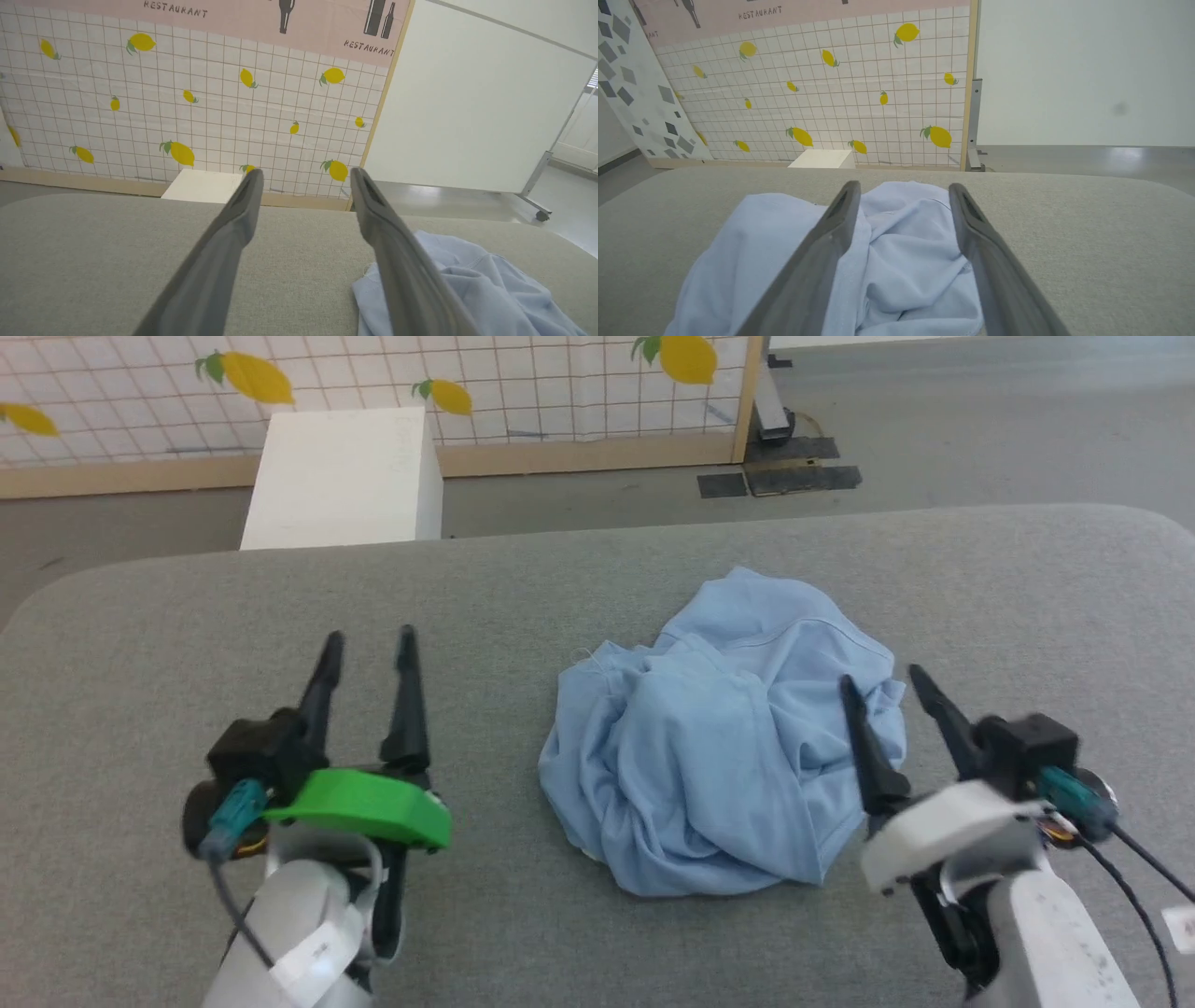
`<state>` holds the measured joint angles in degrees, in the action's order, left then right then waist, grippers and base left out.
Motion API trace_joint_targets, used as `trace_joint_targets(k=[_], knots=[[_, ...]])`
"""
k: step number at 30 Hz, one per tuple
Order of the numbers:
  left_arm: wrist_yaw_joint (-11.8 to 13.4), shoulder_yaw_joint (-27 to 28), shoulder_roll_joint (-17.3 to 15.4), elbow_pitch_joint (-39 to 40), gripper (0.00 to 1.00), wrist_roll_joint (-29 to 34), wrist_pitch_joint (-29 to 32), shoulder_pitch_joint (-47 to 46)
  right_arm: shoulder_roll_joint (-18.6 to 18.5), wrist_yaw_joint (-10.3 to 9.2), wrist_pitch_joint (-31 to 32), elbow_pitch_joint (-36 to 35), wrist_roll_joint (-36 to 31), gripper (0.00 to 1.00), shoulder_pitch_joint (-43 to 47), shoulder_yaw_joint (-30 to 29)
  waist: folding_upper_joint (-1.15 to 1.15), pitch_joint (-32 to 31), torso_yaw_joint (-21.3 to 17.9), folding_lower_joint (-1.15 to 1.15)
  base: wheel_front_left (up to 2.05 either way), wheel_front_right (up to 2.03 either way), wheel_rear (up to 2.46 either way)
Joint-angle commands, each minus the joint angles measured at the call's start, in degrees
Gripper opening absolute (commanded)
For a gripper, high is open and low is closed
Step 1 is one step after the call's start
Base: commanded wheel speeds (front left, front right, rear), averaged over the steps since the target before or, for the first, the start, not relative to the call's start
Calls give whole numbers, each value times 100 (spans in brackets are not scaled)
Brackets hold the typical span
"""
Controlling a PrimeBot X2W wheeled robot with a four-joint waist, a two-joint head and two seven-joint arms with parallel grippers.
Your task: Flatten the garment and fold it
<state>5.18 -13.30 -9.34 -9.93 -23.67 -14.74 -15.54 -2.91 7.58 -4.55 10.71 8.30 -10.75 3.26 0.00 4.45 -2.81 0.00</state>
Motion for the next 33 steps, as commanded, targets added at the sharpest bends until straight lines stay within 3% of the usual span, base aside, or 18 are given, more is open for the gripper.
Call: trace_joint_targets(k=[1, 6, 14, 15, 16, 17, 21, 25, 29, 33], knots=[[-6, 159, 15, 130, 100, 130, -23, 229, 3, -9, 209, 111, 64, 100, -206, 123, 0, 96, 113, 0, 0, 0, 0], [-202, 669, 217, 394, 100, 383, -24, 642, 3, -9, 1309, 824, 398, 100, -824, 416, 0, 255, 310, 0, 0, 0, 0], [-541, 1077, 518, 305, 100, 645, -25, 840, 3, -9, 2949, 2214, 1047, 100, -1711, 178, 0, 385, 652, 0, 0, 0, 0], [-578, 1094, 538, 281, 100, 655, -25, 846, 3, -9, 3081, 2282, 1221, 94, -1746, 207, 0, 375, 684, 0, 0, 0, 0], [-616, 1116, 559, 253, 100, 675, -25, 849, 3, -9, 3192, 2311, 1399, 37, -1779, 288, 0, 360, 711, 0, 0, 0, 0], [-637, 1138, 573, 231, 100, 688, -25, 851, 3, -9, 3239, 2300, 1517, 0, -1787, 346, 0, 343, 729, 0, 0, 0, 0], [-691, 1237, 614, 176, 100, 724, -25, 885, 3, -9, 3283, 1975, 1506, 0, -1606, 563, 0, 231, 750, 0, 0, 0, 0], [-716, 1324, 631, 137, 100, 751, -26, 964, -70, -9, 3549, 1099, 1331, 0, -938, 735, 0, 73, 708, 0, 0, 0, 0], [-717, 1419, 639, 133, 100, 777, -26, 1060, -279, -9, 4329, -203, 1073, 0, 238, 610, 0, -39, 612, 0, 0, 0, 0], [-732, 1496, 643, 130, 100, 797, -26, 1089, -263, -9, 5333, -1482, 688, 0, 1594, -32, 0, -65, 495, 0, 0, 0, 0]])
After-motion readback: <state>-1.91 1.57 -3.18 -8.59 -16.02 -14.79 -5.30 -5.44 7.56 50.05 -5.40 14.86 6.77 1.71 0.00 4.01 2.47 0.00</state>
